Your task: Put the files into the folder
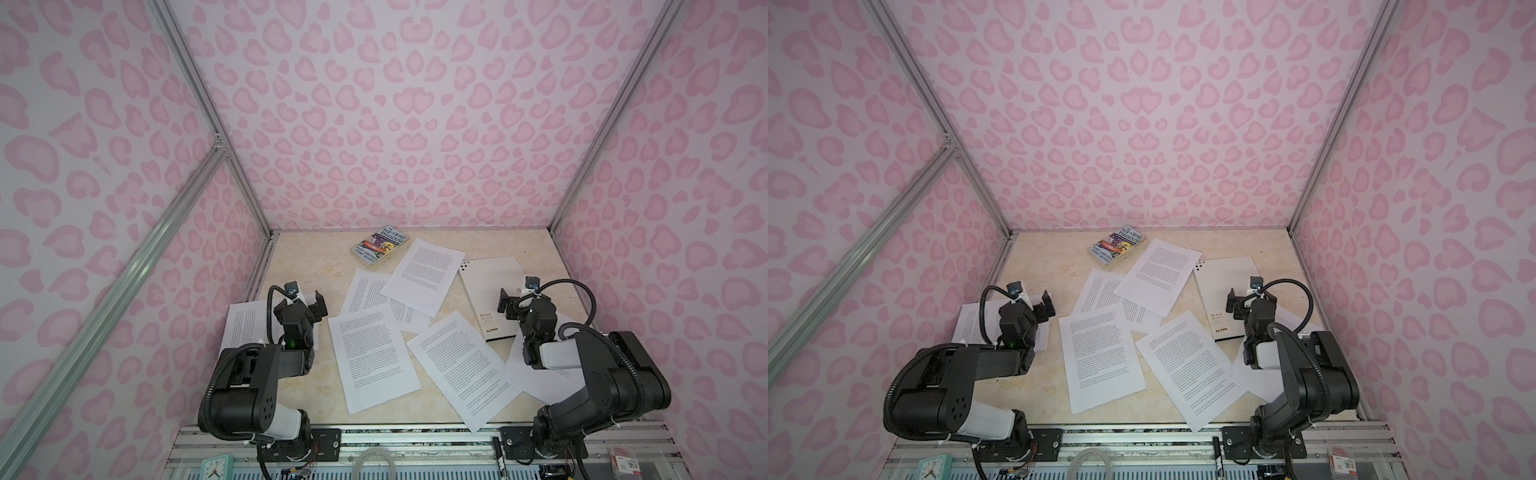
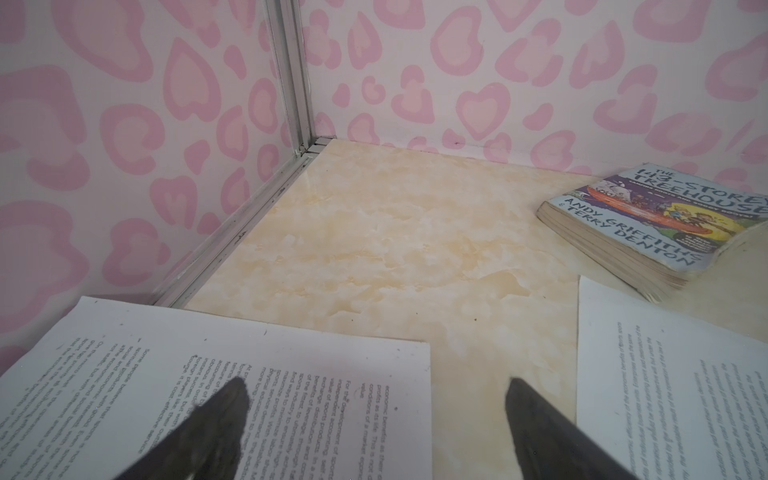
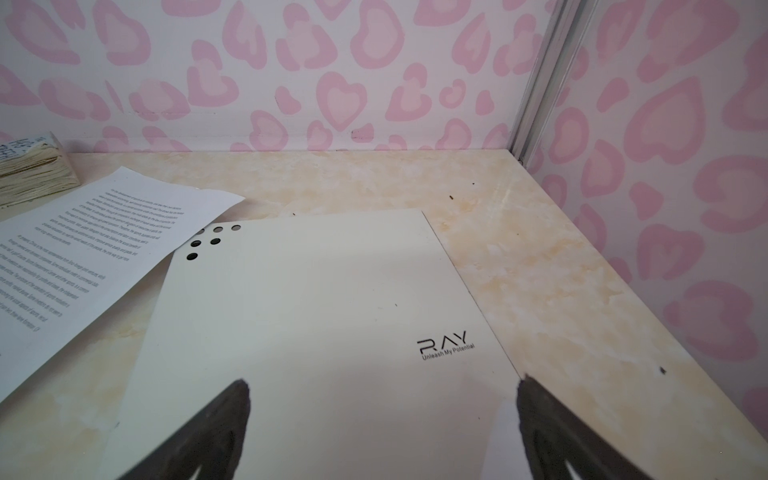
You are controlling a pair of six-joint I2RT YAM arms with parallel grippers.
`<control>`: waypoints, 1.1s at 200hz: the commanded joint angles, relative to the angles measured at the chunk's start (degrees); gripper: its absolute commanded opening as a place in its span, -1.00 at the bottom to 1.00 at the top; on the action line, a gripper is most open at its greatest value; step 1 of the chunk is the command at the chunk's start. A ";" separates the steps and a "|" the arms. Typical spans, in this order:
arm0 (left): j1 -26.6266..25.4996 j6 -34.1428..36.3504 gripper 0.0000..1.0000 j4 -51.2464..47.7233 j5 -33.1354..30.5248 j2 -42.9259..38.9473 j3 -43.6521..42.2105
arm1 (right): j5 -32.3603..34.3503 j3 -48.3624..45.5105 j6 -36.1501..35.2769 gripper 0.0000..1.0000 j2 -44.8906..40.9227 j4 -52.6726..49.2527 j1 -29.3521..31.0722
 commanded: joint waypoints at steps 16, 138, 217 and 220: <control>-0.01 0.14 0.95 3.12 -0.46 -0.40 -0.03 | -0.78 -0.19 0.21 0.99 0.00 1.09 -0.35; -0.37 0.30 0.95 -5.79 -1.83 -4.97 3.08 | -0.16 -0.23 0.38 0.99 -4.76 -2.14 -0.46; -0.94 -23.87 0.95 -63.22 17.66 -16.90 29.35 | 15.70 21.07 27.31 0.99 -23.24 -48.84 -4.33; -1.04 -24.61 0.95 -63.49 18.97 -17.41 29.28 | 13.70 21.24 28.38 0.99 -23.12 -49.02 -5.07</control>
